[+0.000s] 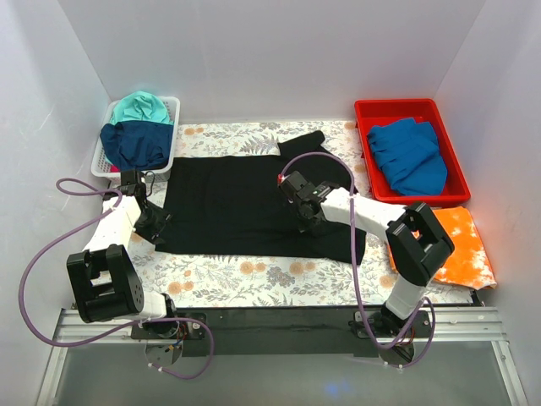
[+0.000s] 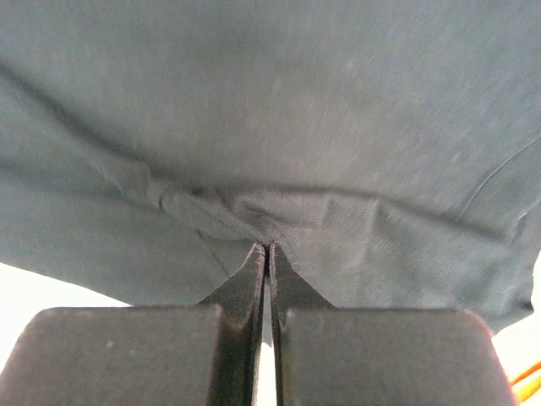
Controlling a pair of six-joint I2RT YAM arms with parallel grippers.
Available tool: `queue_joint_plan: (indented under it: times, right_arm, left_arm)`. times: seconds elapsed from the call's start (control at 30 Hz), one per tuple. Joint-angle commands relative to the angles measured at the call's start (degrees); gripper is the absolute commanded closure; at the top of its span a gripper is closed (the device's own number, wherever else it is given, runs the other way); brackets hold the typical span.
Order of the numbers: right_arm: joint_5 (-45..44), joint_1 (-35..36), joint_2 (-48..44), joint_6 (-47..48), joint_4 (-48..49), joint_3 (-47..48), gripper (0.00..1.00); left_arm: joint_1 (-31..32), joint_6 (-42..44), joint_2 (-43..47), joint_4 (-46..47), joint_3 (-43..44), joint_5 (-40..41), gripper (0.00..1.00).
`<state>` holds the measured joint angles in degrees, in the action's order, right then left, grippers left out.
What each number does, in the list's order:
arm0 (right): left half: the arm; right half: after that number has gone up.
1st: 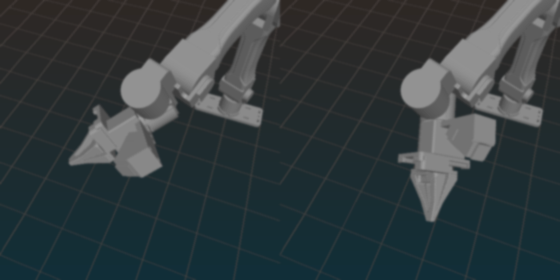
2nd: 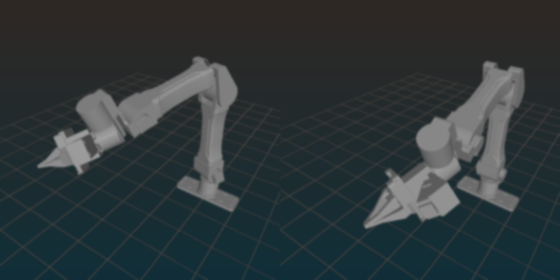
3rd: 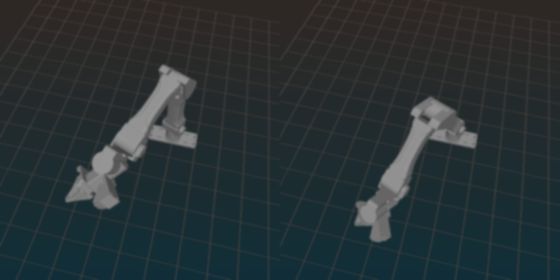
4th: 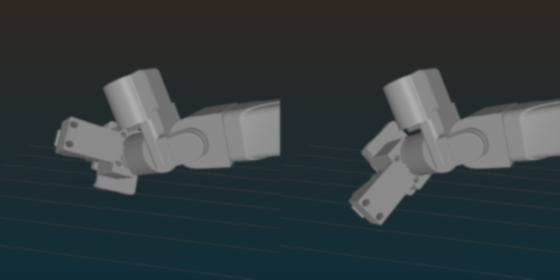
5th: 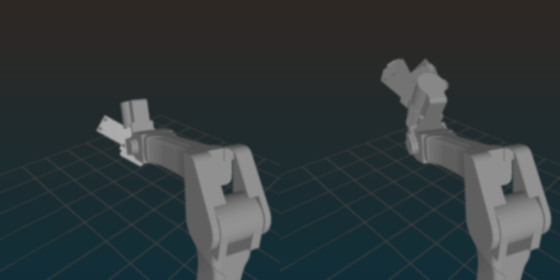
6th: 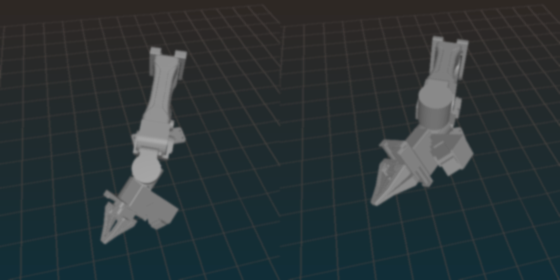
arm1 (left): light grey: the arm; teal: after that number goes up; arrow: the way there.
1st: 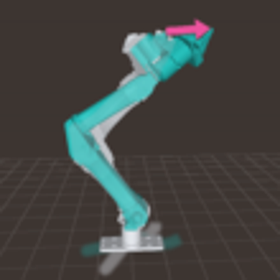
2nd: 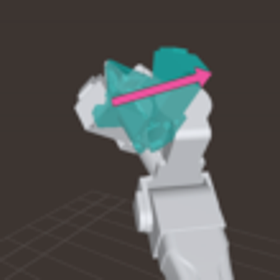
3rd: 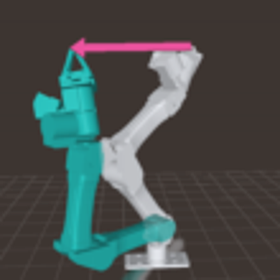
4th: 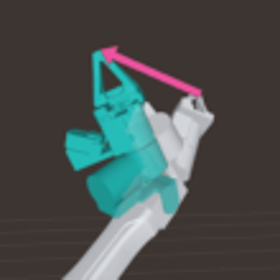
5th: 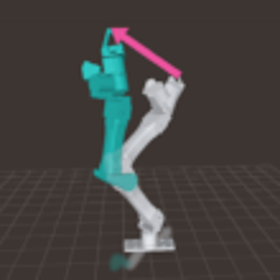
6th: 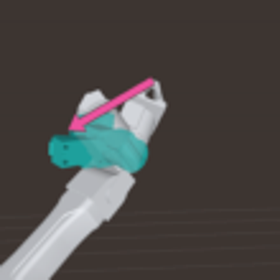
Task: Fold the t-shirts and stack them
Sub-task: Fold the tshirt
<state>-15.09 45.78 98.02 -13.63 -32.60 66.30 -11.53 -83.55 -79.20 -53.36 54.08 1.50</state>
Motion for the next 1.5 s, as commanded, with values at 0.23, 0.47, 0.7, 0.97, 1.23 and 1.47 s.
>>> queue_joint_plan:
  times: [0.23,0.47,0.7,0.97,1.23,1.47]
  right_arm:
    - [-5.5,-0.1,10.0,9.6,-1.0,12.8,0.99]
    - [-9.2,-0.9,14.1,9.4,-1.4,17.3,0.74]
    - [-13.8,-1.0,9.0,6.0,1.0,15.7,0.63]
    - [-7.7,-1.2,-1.3,1.1,0.1,4.8,0.62]
    - [4.7,-2.8,-8.7,-6.3,-0.7,-11.8,0.62]
    - [6.7,-3.5,-8.1,-7.7,-1.3,-15.4,0.63]
  left_arm:
    - [0.0,0.3,0.7,0.1,0.0,0.1,0.55]
    - [-0.1,0.6,0.9,0.1,-0.6,0.2,0.55]
    - [0.0,0.6,0.9,0.5,-0.8,0.2,0.55]
    - [0.0,3.6,1.1,2.7,-0.3,-1.2,0.55]
    - [0.0,6.0,-2.4,8.4,-0.2,-7.7,0.55]
    - [0.0,4.0,-5.7,7.8,-3.3,-4.5,0.55]
